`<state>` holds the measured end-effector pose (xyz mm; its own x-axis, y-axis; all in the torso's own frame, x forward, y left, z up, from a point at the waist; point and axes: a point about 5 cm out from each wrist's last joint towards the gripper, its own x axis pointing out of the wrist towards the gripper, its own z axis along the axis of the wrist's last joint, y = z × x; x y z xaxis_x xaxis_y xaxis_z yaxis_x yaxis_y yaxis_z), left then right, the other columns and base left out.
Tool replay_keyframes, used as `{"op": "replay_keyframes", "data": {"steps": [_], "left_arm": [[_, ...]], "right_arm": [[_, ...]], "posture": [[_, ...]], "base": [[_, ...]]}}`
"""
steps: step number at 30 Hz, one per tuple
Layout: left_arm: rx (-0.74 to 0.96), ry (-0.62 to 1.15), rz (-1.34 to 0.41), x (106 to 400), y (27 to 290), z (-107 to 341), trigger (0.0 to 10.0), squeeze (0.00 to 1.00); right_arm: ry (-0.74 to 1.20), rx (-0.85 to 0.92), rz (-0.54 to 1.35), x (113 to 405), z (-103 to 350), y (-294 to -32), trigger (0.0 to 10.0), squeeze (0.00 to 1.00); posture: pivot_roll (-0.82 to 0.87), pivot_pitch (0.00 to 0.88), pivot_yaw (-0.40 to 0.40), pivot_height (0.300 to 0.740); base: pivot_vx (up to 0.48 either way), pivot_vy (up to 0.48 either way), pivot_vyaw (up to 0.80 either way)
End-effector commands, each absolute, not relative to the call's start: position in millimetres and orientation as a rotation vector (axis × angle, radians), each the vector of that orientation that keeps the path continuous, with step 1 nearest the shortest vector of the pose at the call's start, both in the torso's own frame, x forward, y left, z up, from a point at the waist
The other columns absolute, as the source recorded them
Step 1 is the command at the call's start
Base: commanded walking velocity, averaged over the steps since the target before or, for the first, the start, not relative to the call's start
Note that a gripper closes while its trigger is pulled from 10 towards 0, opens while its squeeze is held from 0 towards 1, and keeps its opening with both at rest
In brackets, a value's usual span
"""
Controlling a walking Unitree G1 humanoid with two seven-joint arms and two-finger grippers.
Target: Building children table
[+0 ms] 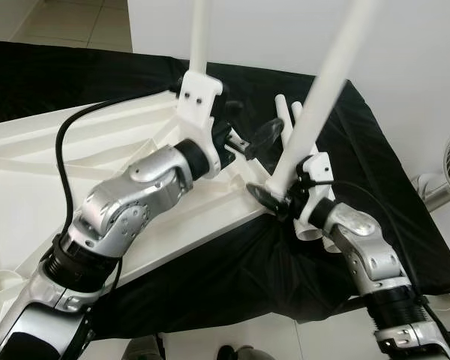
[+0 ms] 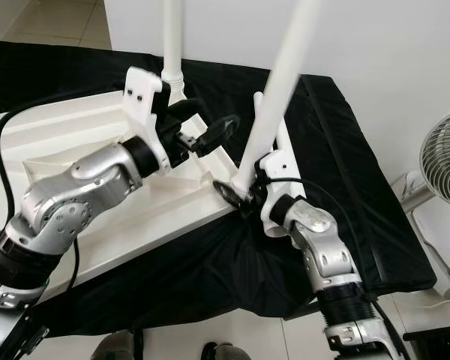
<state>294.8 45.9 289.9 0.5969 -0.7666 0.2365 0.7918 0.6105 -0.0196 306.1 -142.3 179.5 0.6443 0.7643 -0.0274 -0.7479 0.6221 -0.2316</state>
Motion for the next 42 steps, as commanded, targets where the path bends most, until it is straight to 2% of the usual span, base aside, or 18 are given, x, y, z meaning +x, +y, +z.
{"op": "replay_keyframes", "data": {"steps": [1, 14, 28, 42], "left_arm": [[-0.073, -0.245, -1.405, 271, 30, 291, 10.0, 0.0], [-0.069, -0.201, -1.542, 264, 23, 295, 10.0, 0.0], [-0.146, -0.106, -1.726, 252, 19, 300, 10.0, 0.0], [-0.142, -0.083, -1.668, 264, 6, 310, 10.0, 0.0]], "right_arm": [[-0.056, -0.24, 0.917, 302, 179, -143, 10.0, 0.0], [-0.009, -0.313, 0.992, 299, 178, -146, 10.0, 0.0], [-0.013, -0.394, 1.032, 308, 191, -146, 10.0, 0.0], [-0.002, -0.422, 1.09, 305, 192, -143, 10.0, 0.0]], "posture": [[0.09, 0.133, -0.112, 0.74], [0.08, 0.111, -0.098, 0.74], [0.07, 0.114, -0.097, 0.74], [0.07, 0.114, -0.091, 0.74]], "base": [[0.0, 0.0, 0.0], [0.0, 0.0, 0.0], [0.0, 0.0, 0.0], [0.0, 0.0, 0.0]]}}
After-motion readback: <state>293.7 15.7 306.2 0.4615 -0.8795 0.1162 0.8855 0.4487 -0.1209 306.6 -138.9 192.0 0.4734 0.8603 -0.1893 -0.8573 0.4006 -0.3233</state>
